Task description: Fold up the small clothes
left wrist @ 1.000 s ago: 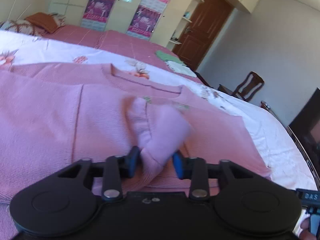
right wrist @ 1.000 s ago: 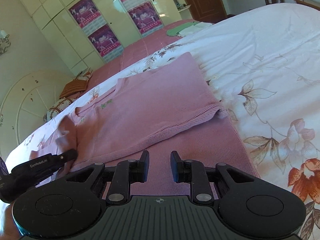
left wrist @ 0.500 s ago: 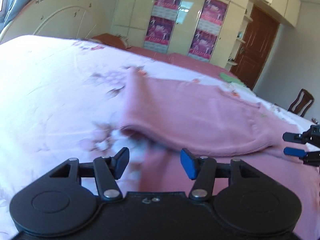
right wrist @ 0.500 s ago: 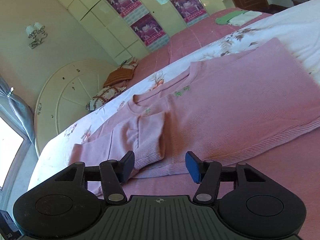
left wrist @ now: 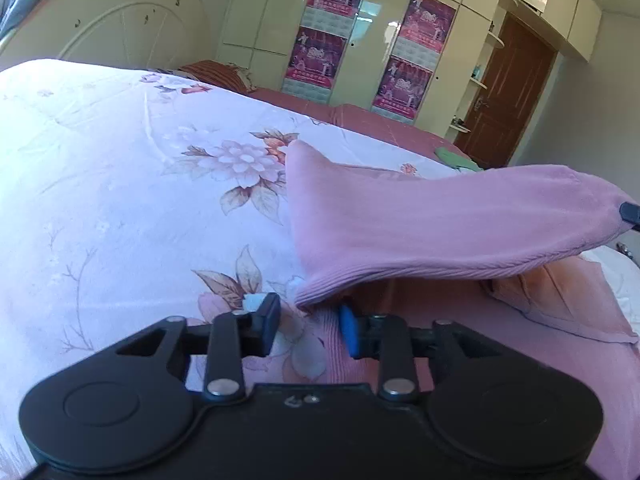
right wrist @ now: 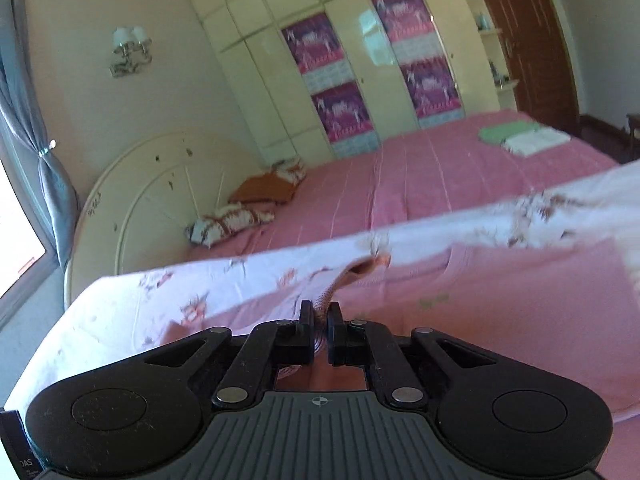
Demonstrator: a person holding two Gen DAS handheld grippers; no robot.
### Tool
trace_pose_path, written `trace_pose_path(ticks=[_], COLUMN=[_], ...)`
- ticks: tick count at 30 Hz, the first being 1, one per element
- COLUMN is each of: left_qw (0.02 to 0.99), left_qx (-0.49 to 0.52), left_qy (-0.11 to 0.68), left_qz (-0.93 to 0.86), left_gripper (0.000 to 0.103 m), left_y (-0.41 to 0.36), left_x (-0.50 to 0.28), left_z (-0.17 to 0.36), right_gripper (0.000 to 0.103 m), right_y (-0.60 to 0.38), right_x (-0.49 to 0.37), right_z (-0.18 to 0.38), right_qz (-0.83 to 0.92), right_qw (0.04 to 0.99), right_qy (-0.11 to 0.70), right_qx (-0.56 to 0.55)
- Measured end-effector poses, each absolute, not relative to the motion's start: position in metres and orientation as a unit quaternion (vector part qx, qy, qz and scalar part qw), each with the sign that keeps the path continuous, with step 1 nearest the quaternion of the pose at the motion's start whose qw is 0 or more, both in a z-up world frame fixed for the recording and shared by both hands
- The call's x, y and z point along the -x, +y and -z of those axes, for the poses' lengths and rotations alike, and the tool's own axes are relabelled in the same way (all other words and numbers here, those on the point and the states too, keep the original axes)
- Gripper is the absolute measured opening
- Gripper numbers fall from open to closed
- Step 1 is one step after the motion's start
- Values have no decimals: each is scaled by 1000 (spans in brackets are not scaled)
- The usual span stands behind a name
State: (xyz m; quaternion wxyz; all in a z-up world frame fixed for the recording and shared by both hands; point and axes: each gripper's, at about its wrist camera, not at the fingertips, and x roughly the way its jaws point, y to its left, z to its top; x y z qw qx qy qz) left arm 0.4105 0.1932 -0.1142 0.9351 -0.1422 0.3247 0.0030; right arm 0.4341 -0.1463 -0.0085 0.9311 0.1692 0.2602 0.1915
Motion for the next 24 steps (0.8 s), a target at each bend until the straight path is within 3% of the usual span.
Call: trace_pose_path(ticks=[10, 21, 24], left_qw=[933, 932, 931], left_qx=[132, 107, 111], left_qy=[334, 345, 346], left_qz=[8, 13, 13], left_gripper=[20, 23, 23], left_y=[195, 189, 190], left_x=[-414, -420, -420], left_z=[116, 116, 116], right_gripper=[5, 5, 5], right_y=[-165, -189, -194], right_x=[-441, -435, -443], right_z=[71, 60, 77], right_qz=[-135, -120, -109], right_qw=[916, 928, 913], right_qy=[345, 318, 360], right_qx=[-151, -153, -156])
